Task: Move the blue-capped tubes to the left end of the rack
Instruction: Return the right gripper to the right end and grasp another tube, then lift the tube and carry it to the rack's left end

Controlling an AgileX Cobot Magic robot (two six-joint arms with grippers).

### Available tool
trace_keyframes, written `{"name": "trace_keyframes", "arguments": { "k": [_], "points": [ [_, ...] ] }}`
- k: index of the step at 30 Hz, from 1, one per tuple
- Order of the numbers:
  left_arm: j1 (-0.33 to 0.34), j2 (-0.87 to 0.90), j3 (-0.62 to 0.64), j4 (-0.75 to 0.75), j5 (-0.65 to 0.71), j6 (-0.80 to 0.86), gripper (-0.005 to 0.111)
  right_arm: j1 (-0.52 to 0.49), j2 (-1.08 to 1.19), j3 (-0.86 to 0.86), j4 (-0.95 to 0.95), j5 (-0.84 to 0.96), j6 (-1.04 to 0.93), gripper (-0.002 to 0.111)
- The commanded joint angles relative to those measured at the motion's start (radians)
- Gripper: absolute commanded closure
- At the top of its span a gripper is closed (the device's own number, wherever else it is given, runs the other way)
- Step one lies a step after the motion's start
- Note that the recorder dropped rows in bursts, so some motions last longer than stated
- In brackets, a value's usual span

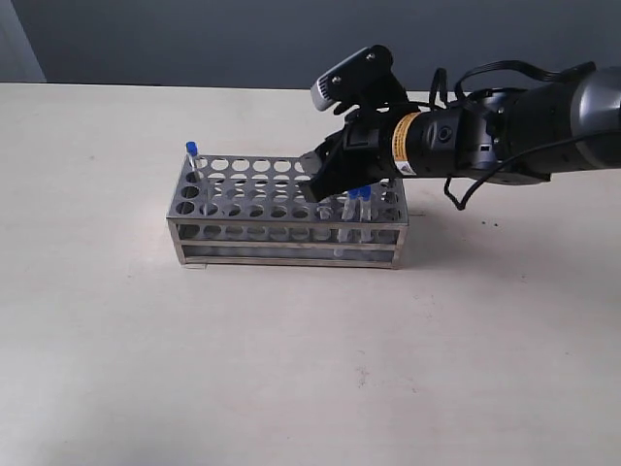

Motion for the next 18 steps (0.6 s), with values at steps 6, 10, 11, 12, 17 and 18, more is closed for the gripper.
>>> {"name": "trace_keyframes", "arguments": {
  "k": [6,10,11,12,17,18],
  "points": [
    [-0.007,0.004,-0.002,-0.001,-0.012,-0.003,0.106,-0.001,0.040,-0.004,-0.002,-0.005,0.004,0.063],
    [-0.007,0.004,-0.002,-0.001,-0.012,-0.003,0.106,-0.001,0.040,-0.006,-0.002,-0.007,0.004,0.067],
    [-0.007,0.004,-0.002,-0.001,-0.012,-0.003,0.106,-0.001,0.040,-0.006,-0.002,-0.007,0.004,0.072],
    [-0.007,0.004,-0.002,-0.001,-0.012,-0.003,0.106,-0.001,0.040,-0.006,-0.002,-0.005,0.004,0.077],
    [-0.007,0.004,-0.002,-0.001,-0.012,-0.003,0.106,-0.001,0.035,-0.006,-0.002,-0.007,0.004,0.103],
    [-0.007,0.004,-0.002,-0.001,-0.012,-0.003,0.106,-0.001,0.031,-0.007,-0.002,-0.007,0.004,0.105]
  ]
}}
